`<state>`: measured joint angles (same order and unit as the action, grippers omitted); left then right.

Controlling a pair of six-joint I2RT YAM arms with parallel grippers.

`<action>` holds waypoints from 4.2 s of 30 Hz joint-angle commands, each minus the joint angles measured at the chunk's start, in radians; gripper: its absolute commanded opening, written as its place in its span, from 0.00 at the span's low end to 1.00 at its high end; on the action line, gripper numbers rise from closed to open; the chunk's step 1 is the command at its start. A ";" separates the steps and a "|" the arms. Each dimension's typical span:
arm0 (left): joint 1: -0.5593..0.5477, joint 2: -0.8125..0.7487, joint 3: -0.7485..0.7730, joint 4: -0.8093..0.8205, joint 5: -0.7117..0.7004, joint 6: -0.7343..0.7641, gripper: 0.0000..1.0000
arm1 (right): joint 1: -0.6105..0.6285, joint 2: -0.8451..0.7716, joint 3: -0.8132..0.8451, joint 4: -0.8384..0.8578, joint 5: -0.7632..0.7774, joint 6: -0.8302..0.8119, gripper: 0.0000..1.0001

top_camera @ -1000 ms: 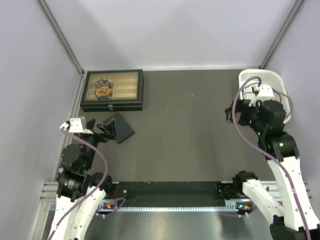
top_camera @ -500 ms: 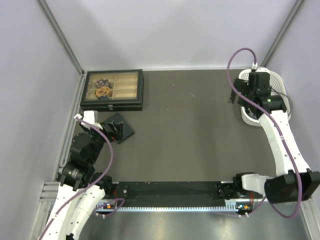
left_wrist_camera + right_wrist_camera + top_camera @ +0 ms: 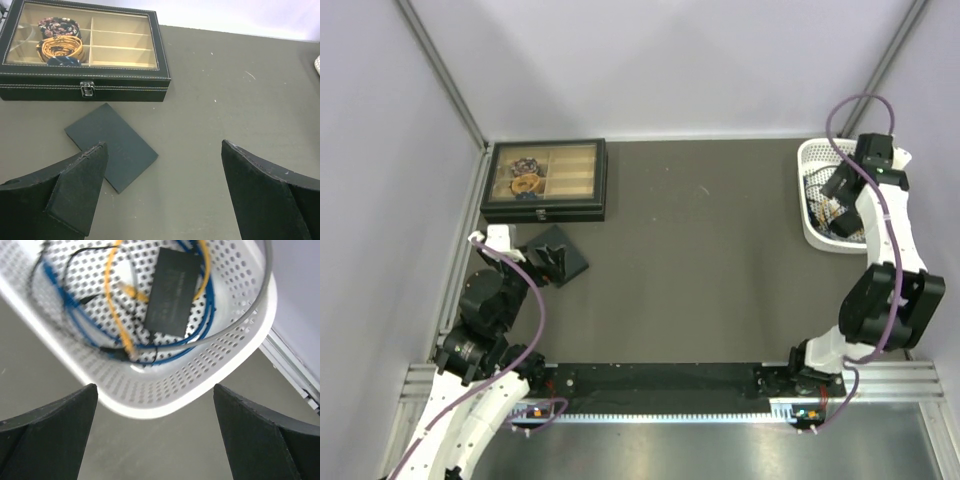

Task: Insert the plug into the switch port
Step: Pick up the power from the bin, then place the power at the center of the board.

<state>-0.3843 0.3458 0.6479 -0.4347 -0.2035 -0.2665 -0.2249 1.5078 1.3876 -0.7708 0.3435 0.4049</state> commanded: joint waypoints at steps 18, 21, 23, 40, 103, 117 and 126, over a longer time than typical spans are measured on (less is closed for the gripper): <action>0.007 0.154 0.018 0.022 -0.002 0.042 0.99 | -0.208 0.342 0.027 0.271 -0.015 0.302 0.99; 0.022 0.170 0.018 0.025 0.009 0.044 0.99 | -0.202 0.382 0.053 0.260 0.000 0.328 0.99; 0.041 0.170 0.019 0.025 0.018 0.044 0.99 | -0.189 0.419 0.091 0.239 0.014 0.322 0.99; 0.131 0.170 -0.004 0.053 0.052 0.053 0.99 | -0.120 0.594 0.297 0.136 0.143 0.216 0.66; 0.110 -0.034 -0.021 0.068 0.049 0.041 0.99 | 0.496 -0.175 0.660 0.383 -0.471 -0.217 0.32; 0.110 -0.054 -0.019 0.062 0.039 0.035 0.99 | 0.753 0.120 1.036 0.528 -0.615 -0.190 0.33; 0.108 -0.060 -0.021 0.067 0.044 0.036 0.99 | 0.762 0.019 0.696 0.559 -0.369 -0.276 0.36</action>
<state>-0.2710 0.3004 0.6315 -0.4118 -0.1509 -0.2268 0.5282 1.5875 2.1464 -0.2615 -0.2077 0.1913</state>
